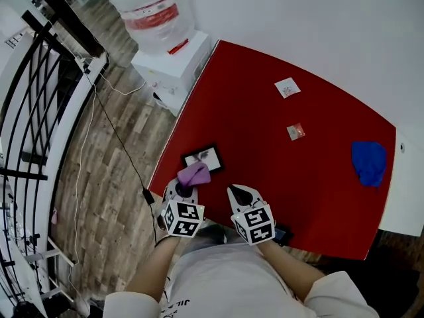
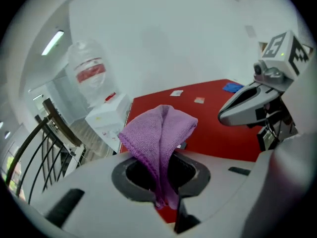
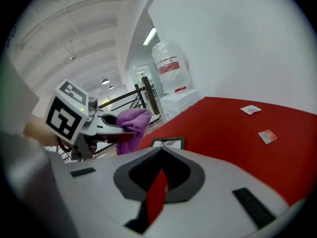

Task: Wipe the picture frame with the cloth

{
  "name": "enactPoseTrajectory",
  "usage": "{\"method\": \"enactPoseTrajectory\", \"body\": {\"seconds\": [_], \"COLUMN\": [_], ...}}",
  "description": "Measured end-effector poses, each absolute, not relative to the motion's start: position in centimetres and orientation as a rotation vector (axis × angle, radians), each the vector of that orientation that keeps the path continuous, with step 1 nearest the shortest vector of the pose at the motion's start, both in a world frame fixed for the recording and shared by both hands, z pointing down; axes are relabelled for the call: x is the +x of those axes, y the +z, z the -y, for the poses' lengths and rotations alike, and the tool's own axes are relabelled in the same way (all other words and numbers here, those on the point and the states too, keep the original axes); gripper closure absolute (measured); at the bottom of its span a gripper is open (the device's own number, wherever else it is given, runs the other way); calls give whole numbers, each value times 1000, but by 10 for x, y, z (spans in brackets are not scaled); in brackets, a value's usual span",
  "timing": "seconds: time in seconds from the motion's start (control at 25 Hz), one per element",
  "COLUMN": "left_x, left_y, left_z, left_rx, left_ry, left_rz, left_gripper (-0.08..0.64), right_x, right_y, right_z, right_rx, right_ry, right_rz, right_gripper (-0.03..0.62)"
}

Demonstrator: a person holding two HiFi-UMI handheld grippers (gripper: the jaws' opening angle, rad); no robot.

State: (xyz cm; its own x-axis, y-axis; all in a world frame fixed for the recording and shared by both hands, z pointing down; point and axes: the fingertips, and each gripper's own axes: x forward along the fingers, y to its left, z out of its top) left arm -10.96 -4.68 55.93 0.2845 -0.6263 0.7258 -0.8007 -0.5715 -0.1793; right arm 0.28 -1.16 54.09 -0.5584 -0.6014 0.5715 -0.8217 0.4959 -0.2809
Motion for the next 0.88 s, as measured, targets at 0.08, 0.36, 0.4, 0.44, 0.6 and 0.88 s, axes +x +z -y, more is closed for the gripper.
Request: {"method": "enactPoseTrajectory", "body": {"seconds": [0.08,0.36,0.4,0.44,0.6,0.88], "left_x": [-115,-127,-130,-133,-146,-154], "left_y": [543,493,488,484,478,479], "left_z": [31,-3,-6,-8,-10,-8], "left_rx": [2331,2310,2305,2294,2241,2195], "left_ry": [1034,705,672,638,525,454], "left_rz": [1400,1522,1546,1568,1658,1672], "left_gripper": [497,497,497,497,497,497], "right_x": [-7,-40,-42,-43,-38,-29], "right_y": [531,499,497,495,495,495], "right_z": [8,1,-1,-3,-5,-2], "right_rx": [1155,1075,1068,1062,1073,1096], "right_ry": [736,691,692,693,682,638], "right_rz": [2363,2438,2444,2446,2425,2398], "right_gripper": [588,588,588,588,588,589]}}
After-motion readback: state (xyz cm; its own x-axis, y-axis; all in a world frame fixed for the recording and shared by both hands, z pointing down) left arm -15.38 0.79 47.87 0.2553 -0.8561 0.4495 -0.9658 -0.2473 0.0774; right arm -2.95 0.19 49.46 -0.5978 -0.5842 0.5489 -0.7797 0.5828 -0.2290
